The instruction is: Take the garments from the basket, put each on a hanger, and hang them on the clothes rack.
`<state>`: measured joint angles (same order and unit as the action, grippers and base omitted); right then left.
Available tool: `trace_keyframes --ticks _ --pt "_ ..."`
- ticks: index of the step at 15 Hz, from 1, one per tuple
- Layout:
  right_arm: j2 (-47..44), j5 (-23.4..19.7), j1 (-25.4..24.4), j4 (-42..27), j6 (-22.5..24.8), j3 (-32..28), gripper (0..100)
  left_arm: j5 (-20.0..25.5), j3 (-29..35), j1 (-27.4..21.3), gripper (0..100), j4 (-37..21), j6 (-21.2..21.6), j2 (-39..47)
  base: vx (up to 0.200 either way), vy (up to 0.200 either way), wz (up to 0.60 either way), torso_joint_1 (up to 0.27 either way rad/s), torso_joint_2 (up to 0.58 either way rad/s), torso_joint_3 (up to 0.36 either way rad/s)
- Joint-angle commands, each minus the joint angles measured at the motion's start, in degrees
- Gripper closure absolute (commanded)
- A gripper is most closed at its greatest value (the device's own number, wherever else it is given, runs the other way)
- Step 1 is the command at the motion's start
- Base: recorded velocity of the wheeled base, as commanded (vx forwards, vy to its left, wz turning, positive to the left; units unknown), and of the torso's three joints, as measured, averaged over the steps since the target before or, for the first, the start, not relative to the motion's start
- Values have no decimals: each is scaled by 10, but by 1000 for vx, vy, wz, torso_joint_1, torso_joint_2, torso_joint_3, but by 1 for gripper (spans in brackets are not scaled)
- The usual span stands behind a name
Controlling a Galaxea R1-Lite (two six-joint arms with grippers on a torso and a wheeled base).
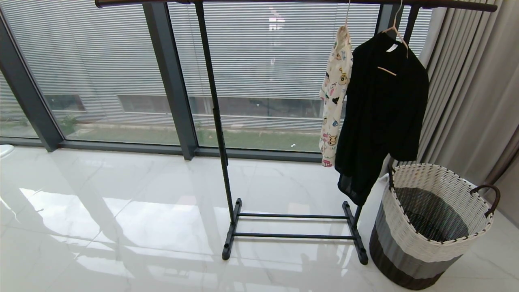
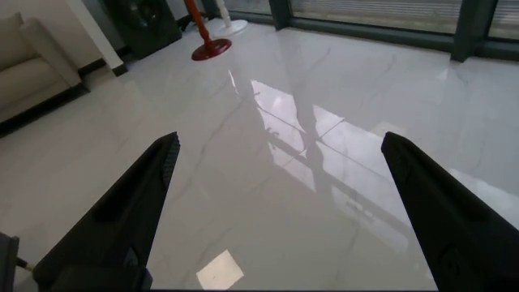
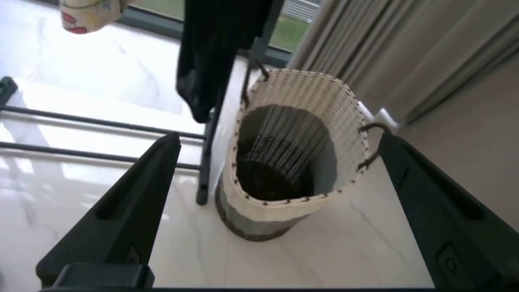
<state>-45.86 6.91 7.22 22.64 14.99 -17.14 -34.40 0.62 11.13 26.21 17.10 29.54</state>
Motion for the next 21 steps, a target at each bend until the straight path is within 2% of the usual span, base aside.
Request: trace_keyframes --ticks 1,3,4,5,6,8,9,10,11,13,15,17,19,21 --pt "132 -5 32 -33 21 76 0 4 -4 -1 0 -25 -1 -92 0 0 0 0 0 0" --pt "234 -3 32 -118 21 97 0 4 -4 -1 0 -71 -1 -154 0 0 0 0 0 0" --pt "319 -2 32 -205 22 97 0 3 -4 -1 0 -123 -1 -220 0 0 0 0 0 0" --pt "380 -2 32 -265 28 97 0 1 -4 -1 0 -151 -10 -244 0 0 0 0 0 0" --pt "406 3 30 -298 33 95 0 3 -2 -1 0 -151 -22 -239 0 0 0 0 0 0" --pt "402 3 29 -262 37 94 0 3 -5 -1 0 -158 -33 -240 0 0 0 0 0 0" --pt "402 4 29 -222 41 121 0 2 -6 -1 0 -172 -39 -240 0 0 0 0 0 0" --pt "402 6 29 -153 41 162 0 1 -6 -1 0 -193 -49 -240 0 0 0 0 0 0" --pt "402 6 29 -108 39 171 0 1 -5 -1 0 -223 -59 -240 0 0 0 0 0 0" --pt "402 9 29 -117 37 171 0 -3 -5 -1 0 -226 -73 -240 0 0 0 0 0 0" --pt "402 9 29 -163 37 171 0 -4 -5 -1 0 -226 -81 -240 0 0 0 0 0 0" --pt "402 10 29 -164 35 171 0 -2 -5 -1 0 -226 -95 -240 0 0 0 0 0 0" --pt "402 9 29 -134 35 171 0 6 -6 -1 0 -224 -139 -240 0 0 0 0 0 0" --pt "402 10 25 -96 23 171 0 18 -6 -1 0 -213 -207 -240 0 0 0 0 0 0"
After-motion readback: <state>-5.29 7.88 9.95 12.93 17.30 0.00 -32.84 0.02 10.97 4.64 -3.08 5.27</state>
